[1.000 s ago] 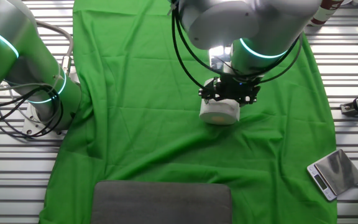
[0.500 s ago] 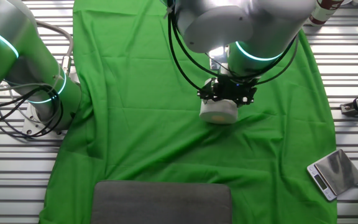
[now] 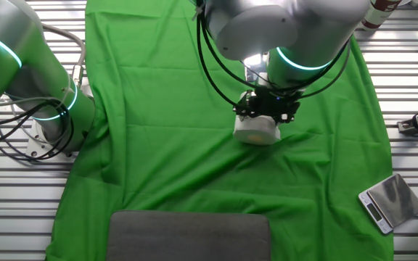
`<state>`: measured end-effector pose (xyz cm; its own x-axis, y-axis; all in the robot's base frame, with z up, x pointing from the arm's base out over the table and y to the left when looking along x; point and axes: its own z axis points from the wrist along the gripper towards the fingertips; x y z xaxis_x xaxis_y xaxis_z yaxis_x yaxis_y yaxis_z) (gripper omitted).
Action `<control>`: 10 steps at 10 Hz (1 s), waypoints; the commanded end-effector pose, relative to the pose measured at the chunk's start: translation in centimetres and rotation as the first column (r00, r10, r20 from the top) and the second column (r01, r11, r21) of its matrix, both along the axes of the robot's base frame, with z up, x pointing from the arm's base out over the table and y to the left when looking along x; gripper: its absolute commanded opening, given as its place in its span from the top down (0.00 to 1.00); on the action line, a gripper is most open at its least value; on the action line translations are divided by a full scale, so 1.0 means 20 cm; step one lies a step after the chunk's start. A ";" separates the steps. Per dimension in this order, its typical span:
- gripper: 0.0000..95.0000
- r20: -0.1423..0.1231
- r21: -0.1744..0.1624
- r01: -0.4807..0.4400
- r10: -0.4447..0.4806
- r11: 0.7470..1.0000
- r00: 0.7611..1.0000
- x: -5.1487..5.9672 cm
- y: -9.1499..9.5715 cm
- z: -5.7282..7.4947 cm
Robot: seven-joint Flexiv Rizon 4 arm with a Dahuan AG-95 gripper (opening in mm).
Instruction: Put the toilet paper on its holder
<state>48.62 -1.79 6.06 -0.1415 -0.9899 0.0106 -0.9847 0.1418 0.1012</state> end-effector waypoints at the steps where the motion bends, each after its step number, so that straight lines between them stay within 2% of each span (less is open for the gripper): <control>1: 1.00 -0.008 0.006 -0.001 0.001 1.000 1.000 0.01 -0.01 0.07; 4: 1.00 -0.009 0.019 0.019 -0.019 1.000 1.000 0.02 -0.02 0.12; 6: 1.00 -0.012 0.019 0.034 -0.033 0.999 0.999 0.04 0.01 0.20; 7: 1.00 -0.012 0.014 0.040 -0.040 0.999 0.999 0.05 0.03 0.24; 10: 1.00 -0.013 0.004 0.078 -0.078 0.997 0.997 0.08 0.13 0.31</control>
